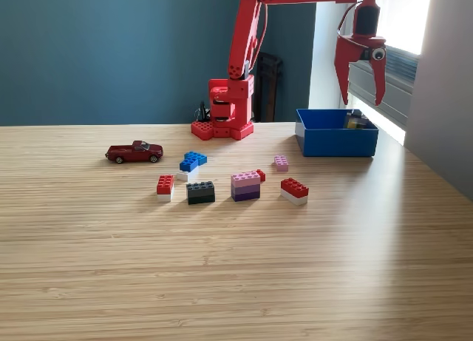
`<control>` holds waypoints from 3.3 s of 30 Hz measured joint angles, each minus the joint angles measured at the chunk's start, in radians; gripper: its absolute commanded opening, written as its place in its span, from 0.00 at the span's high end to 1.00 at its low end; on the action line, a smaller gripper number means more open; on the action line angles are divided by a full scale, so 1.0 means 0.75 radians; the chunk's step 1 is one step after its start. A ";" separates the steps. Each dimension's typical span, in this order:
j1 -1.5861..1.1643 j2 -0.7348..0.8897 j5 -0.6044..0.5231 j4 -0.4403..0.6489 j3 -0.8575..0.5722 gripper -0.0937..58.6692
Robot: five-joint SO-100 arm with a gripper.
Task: Grasp a lego block and put it in the bin.
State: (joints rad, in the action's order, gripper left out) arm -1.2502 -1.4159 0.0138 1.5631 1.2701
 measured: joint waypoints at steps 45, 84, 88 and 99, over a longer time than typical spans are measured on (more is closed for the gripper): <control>1.299 0.000 0.014 0.000 -0.115 1.00; 1.671 0.000 -0.213 -0.027 -0.110 0.99; 1.781 0.000 -0.115 -0.063 -0.110 0.98; 2.011 0.000 0.112 -0.227 -0.080 0.94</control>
State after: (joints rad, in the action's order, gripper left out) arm 0.2577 -1.4159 0.0982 1.3929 1.2103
